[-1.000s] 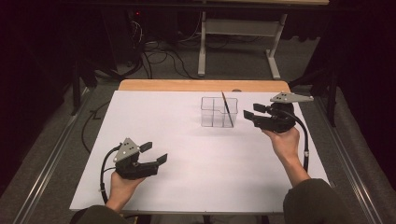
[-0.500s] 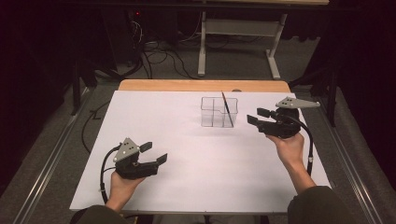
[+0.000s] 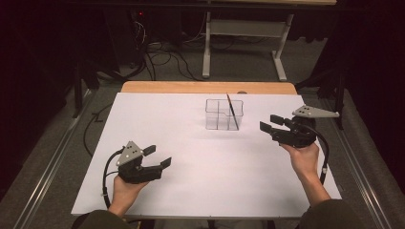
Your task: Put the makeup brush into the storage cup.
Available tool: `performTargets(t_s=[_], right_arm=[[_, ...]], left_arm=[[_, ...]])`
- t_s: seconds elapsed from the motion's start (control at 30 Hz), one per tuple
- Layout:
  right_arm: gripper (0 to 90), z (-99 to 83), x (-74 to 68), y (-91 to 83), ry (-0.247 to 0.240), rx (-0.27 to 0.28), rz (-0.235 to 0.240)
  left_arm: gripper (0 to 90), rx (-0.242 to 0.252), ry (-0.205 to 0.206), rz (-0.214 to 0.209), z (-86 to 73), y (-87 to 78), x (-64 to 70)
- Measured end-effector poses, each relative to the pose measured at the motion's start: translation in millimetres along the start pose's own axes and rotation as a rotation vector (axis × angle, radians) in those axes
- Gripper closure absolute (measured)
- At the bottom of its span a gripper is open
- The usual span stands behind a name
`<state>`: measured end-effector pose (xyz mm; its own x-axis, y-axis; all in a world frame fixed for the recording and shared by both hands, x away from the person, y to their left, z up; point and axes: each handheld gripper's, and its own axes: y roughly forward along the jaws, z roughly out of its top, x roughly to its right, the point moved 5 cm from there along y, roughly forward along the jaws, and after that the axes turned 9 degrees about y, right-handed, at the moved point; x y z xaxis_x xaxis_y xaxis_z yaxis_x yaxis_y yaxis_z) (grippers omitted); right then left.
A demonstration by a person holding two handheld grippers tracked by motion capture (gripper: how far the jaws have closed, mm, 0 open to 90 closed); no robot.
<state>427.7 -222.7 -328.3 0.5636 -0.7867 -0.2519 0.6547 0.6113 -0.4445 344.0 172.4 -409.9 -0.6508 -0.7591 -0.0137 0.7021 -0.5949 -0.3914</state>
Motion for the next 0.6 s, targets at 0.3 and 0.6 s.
performTargets(t_s=[0.3,0.6], right_arm=[[46.0,-7.3,2.4,-7.9,0.011,0.013,-0.005],[46.1,-12.4,1.5,-16.8,0.009,0.023,0.002]], left_arm=[[25.6,0.000,-0.001,0.000,0.0,0.2,0.3],[25.6,0.000,-0.001,0.000,0.0,0.2,0.6]])
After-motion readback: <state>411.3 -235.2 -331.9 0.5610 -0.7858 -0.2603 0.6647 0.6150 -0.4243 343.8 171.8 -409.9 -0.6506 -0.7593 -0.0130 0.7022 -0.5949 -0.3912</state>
